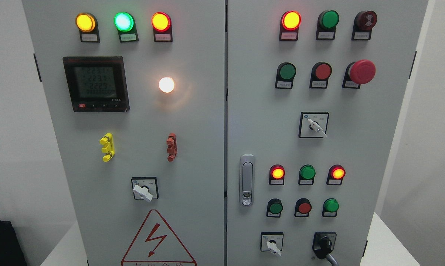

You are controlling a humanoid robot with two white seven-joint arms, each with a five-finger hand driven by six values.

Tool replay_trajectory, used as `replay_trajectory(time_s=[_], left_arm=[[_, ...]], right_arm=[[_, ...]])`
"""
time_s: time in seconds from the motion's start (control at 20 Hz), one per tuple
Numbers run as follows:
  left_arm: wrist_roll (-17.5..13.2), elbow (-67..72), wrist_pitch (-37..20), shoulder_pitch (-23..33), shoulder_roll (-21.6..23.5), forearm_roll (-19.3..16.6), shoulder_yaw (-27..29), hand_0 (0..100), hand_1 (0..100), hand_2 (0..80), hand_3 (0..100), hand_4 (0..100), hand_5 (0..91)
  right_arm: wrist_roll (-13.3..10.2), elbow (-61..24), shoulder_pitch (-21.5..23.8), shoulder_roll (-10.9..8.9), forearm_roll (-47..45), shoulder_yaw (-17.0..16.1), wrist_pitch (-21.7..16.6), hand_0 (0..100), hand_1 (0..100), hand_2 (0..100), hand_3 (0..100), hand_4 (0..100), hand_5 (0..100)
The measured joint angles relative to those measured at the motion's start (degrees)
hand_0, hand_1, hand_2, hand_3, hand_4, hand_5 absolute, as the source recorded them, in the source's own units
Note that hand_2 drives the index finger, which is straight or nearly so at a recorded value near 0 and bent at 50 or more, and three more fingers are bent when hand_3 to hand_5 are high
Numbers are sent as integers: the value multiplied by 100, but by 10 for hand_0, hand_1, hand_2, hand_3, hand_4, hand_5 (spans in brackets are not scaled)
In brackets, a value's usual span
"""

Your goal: Trip black knob to open circuit

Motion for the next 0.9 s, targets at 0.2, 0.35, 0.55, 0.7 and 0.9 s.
replay_trajectory(time_s=[0.2,0.35,0.55,0.7,0.9], left_arm=[[0,0,5,0,0,0,-1,120,389,0,0,0,0],[0,0,8,0,0,0,-1,120,389,0,0,0,0],[0,0,8,0,0,0,-1,120,389,0,0,0,0],[0,0,10,0,0,0,0,120,389,0,0,0,0],[0,0,10,0,0,0,-1,120,389,0,0,0,0]], right_arm=[[0,-2,-2,0,0,7,0,0,50,26,1000,944,883],[1,-6,-3,0,0,12,0,0,49,28,1000,944,883],[7,-7,-5,0,-1,21,0,0,47,31,1000,944,884],[9,-8,-5,0,-1,29,0,0,46,33,1000,944,885],[9,-8,-4,0,-1,34,-9,0,45,35,1000,944,886]])
